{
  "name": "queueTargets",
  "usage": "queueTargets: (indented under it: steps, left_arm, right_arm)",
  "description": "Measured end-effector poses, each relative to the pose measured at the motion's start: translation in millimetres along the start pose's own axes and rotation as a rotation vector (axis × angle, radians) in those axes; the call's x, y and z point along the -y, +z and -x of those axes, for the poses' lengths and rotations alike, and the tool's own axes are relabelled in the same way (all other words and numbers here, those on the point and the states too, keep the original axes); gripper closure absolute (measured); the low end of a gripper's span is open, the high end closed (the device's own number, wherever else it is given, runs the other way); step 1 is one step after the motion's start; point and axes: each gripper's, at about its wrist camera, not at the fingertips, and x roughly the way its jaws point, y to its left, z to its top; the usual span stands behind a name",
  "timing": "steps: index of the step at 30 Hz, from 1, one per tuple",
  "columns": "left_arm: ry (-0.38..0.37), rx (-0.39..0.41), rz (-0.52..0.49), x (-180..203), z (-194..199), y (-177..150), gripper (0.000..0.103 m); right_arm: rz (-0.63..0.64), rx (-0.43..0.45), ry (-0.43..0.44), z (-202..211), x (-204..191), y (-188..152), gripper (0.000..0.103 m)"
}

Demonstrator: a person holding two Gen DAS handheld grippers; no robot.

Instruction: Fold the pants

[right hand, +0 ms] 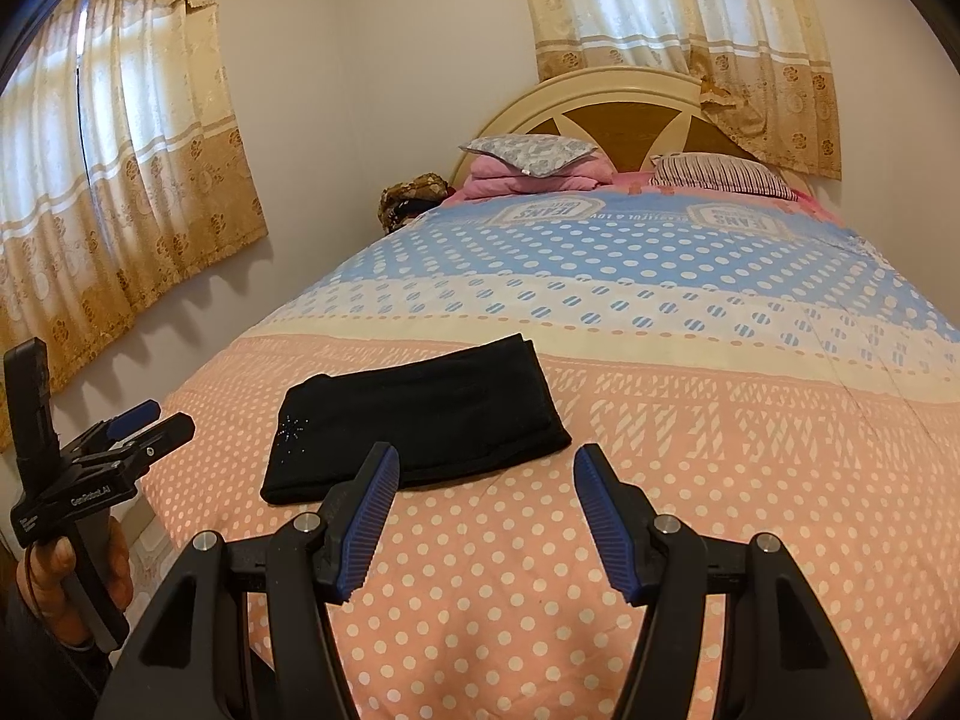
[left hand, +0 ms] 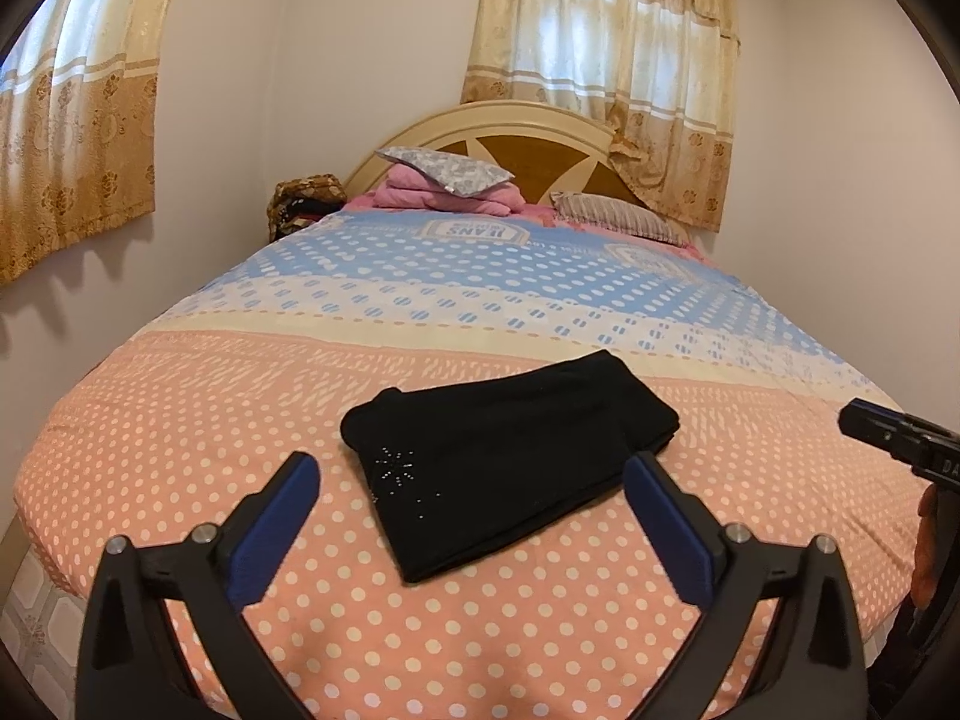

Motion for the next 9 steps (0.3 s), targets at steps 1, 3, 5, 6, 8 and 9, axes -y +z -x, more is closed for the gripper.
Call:
queueTargets:
  steps: [1,3,5,6,8,9]
  left_arm:
    - [-0.001,-0.004,0.003,-0.8,-0.9,-0.4,0.0]
    - [-0.007,-0.009,0.009,-2.4,-2.1,-1.4,0.0]
    - [0.007,0.001,0.005,-1.9,-1.0,-3.0,0.0]
    - [0.005,0.002,-0.003,-0.4,-1.2,-3.0,0.0]
    - [0.011,0.007,-0.014,2.3,-0.3,-3.4,0.0]
    - [0.005,0.008,-0.016,3.0,0.1,-3.4,0.0]
  right_arm:
    - [0.001,0.001,0.0,0.7,0.0,-0.2,0.041]
    - [0.0,0.001,0.001,0.1,-0.2,-0.3,0.041]
    - [-0.001,0.004,-0.001,0.9,-0.3,-1.3,0.041]
    - [-0.002,0.003,-0.001,1.0,0.0,-1.3,0.041]
    - [-0.002,0.003,-0.001,1.0,0.7,-2.0,0.041]
    - [-0.002,0.002,-0.003,1.3,0.8,-2.3,0.041]
